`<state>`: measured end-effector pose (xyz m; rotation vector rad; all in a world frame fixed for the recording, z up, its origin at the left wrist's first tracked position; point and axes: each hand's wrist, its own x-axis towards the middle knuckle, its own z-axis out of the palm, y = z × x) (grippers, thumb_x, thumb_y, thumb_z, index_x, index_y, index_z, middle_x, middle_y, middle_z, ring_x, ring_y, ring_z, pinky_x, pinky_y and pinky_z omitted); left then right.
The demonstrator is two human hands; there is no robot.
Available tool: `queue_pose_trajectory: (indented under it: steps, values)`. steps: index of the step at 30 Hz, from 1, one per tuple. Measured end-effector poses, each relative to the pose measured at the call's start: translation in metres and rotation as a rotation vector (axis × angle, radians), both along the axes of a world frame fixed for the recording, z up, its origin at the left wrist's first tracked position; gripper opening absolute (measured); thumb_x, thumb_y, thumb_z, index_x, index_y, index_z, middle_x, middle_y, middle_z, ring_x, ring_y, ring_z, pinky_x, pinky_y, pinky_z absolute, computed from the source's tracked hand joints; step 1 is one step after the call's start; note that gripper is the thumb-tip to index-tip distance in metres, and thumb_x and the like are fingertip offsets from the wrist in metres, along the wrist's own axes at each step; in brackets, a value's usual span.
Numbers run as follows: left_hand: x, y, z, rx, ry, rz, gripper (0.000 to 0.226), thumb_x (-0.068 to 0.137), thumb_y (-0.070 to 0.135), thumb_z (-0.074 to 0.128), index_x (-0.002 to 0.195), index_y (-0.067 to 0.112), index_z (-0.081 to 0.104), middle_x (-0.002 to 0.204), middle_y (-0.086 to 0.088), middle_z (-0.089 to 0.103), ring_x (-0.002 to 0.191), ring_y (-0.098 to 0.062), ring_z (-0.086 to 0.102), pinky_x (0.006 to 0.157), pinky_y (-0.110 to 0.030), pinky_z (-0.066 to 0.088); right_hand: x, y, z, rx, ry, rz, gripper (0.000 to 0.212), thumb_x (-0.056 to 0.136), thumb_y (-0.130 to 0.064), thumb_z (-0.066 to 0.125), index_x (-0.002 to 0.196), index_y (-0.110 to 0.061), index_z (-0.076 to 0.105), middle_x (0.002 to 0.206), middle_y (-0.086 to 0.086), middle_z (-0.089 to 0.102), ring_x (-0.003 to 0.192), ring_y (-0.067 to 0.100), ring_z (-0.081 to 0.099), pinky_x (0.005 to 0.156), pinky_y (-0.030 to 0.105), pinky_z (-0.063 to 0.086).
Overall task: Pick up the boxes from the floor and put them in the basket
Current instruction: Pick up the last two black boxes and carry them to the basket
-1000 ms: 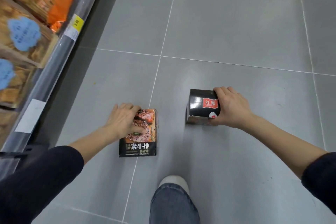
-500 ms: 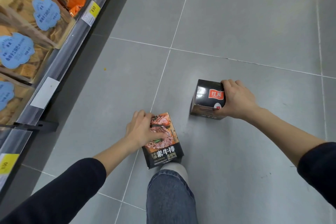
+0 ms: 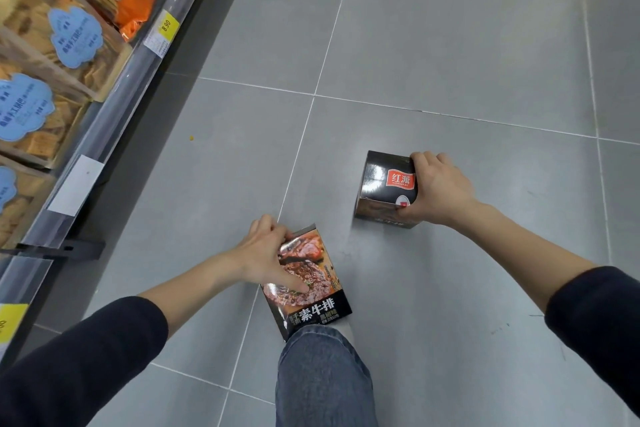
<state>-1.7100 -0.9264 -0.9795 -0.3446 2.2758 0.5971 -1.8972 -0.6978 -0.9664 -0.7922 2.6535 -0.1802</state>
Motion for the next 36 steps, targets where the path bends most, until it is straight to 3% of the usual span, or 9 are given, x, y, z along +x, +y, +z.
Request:
queue_pose_trajectory:
  steps: [2,5,9,14,18,22,28,33,36]
  values:
    - [0.0,-0.004,0.003,0.125,-0.062,0.127,0.108,0.034,0.073,0.069,0.122,0.018,0.039,0.115,0.006,0.032,0.11,-0.01,0.035,0.093,-0.023,0.037,0.0,0.0,0.0,-0.003,-0.003,-0.002,0.068,0.061,-0.042,0.074,0.113,-0.01,0.042,0.111,0.006,0.052,0.104,0.027,0.044,0.075,0.034,0.039]
    - [-0.005,-0.008,0.002,0.273,-0.187,0.276,0.081,0.058,0.046,0.085,0.117,0.019,0.036,0.11,0.006,0.052,0.098,-0.007,0.054,0.078,-0.021,0.046,0.0,-0.001,-0.001,0.004,0.001,-0.005,0.069,0.061,-0.042,0.074,0.114,-0.01,0.042,0.112,0.006,0.052,0.105,0.027,0.044,0.077,0.035,0.04]
    - [-0.011,-0.012,-0.005,0.269,-0.17,0.338,0.077,0.06,0.042,0.086,0.116,0.017,0.038,0.109,0.004,0.056,0.094,-0.008,0.057,0.071,-0.021,0.046,0.0,0.0,-0.002,0.007,0.002,-0.002,0.07,0.061,-0.043,0.074,0.113,-0.01,0.042,0.11,0.006,0.052,0.103,0.027,0.044,0.075,0.035,0.04]
    - [-0.022,-0.017,0.002,0.247,-0.174,0.296,0.097,0.066,0.039,0.082,0.141,0.009,0.029,0.136,-0.001,0.045,0.119,-0.018,0.05,0.1,-0.029,0.042,-0.003,0.0,-0.002,-0.013,-0.04,-0.025,0.067,0.062,-0.042,0.075,0.112,-0.01,0.043,0.109,0.006,0.053,0.103,0.026,0.044,0.08,0.037,0.044]
    - [-0.025,-0.027,0.025,0.258,-0.167,0.28,0.091,0.04,0.056,0.086,0.114,0.011,0.06,0.104,0.001,0.072,0.09,-0.013,0.07,0.081,-0.027,0.056,-0.007,-0.002,0.009,-0.018,-0.122,-0.07,0.069,0.062,-0.04,0.077,0.114,-0.01,0.044,0.109,0.005,0.052,0.105,0.025,0.044,0.08,0.038,0.047]
    - [-0.023,-0.04,0.074,0.234,-0.098,0.332,0.059,0.057,0.043,0.087,0.104,0.016,0.063,0.096,0.001,0.073,0.086,-0.014,0.07,0.081,-0.033,0.057,-0.004,-0.008,0.043,0.018,-0.184,-0.029,0.066,0.061,-0.043,0.076,0.111,-0.012,0.045,0.105,0.004,0.054,0.101,0.022,0.045,0.075,0.035,0.046]
    - [0.007,-0.056,0.198,0.25,-0.064,0.418,0.071,0.043,0.053,0.087,0.101,0.021,0.062,0.094,0.003,0.073,0.085,-0.013,0.071,0.08,-0.035,0.058,0.014,-0.025,0.161,-0.016,-0.348,-0.001,0.06,0.052,-0.039,0.08,0.097,-0.013,0.049,0.093,0.005,0.057,0.085,0.022,0.051,0.067,0.034,0.049]
    - [0.062,-0.06,0.343,0.266,0.006,0.538,0.056,0.056,0.038,0.088,0.101,0.018,0.061,0.092,0.002,0.074,0.082,-0.01,0.071,0.076,-0.031,0.058,0.036,-0.046,0.307,-0.062,-0.468,0.078,0.064,0.052,-0.033,0.086,0.102,-0.012,0.052,0.095,0.005,0.061,0.084,0.021,0.059,0.068,0.034,0.052]
    - [0.111,-0.052,0.433,0.269,0.06,0.636,0.052,0.055,0.034,0.088,0.097,0.024,0.06,0.088,0.009,0.072,0.079,-0.003,0.069,0.071,-0.022,0.056,0.06,-0.059,0.404,-0.072,-0.494,0.171,0.064,0.054,-0.031,0.087,0.104,-0.015,0.05,0.091,-0.002,0.06,0.082,0.017,0.058,0.059,0.023,0.045]
